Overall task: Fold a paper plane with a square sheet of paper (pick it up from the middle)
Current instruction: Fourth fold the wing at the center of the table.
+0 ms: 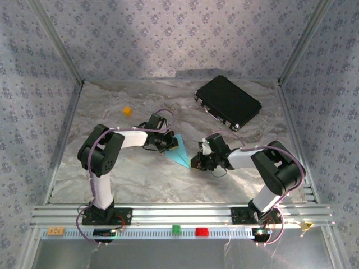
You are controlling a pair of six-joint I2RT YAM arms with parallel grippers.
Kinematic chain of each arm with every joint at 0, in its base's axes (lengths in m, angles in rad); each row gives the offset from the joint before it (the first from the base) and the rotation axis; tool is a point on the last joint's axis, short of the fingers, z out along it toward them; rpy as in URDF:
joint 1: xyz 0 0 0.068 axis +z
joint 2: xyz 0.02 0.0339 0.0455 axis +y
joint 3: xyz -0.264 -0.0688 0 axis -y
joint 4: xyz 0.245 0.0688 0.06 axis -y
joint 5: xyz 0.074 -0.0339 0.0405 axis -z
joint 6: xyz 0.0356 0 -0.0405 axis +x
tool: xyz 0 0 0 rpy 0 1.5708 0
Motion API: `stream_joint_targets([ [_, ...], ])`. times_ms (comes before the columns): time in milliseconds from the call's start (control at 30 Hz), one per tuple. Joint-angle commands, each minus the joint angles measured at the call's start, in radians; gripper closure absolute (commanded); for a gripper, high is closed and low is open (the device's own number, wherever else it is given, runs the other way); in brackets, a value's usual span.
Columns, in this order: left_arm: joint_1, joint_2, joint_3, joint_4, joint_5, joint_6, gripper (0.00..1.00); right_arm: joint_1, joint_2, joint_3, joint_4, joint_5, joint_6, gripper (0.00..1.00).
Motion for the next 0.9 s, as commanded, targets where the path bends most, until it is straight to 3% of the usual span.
stream_joint_targets([
  [0, -0.003, 0.028, -0.005, -0.051, -0.024, 0.017, 1.00, -0.001, 0.002, -0.039, -0.144, 0.040, -0.013, 0.92],
  [100, -0.004, 0.026, -0.006, -0.051, -0.024, 0.017, 1.00, -0.002, -0.020, -0.048, -0.154, 0.043, -0.012, 0.85],
  [400, -0.003, 0.025, -0.008, -0.049, -0.023, 0.016, 1.00, -0.001, -0.016, -0.061, -0.154, 0.039, -0.012, 0.95],
  [500, -0.003, 0.020, -0.013, -0.048, -0.023, 0.017, 1.00, 0.001, -0.037, -0.056, -0.157, 0.039, -0.009, 0.95],
  [700, -0.003, 0.016, -0.016, -0.044, -0.024, 0.016, 1.00, -0.006, -0.164, 0.001, -0.238, 0.081, -0.023, 0.83],
  [867, -0.004, 0.013, -0.019, -0.044, -0.025, 0.017, 1.00, -0.004, -0.168, 0.114, -0.286, 0.044, -0.099, 0.89],
])
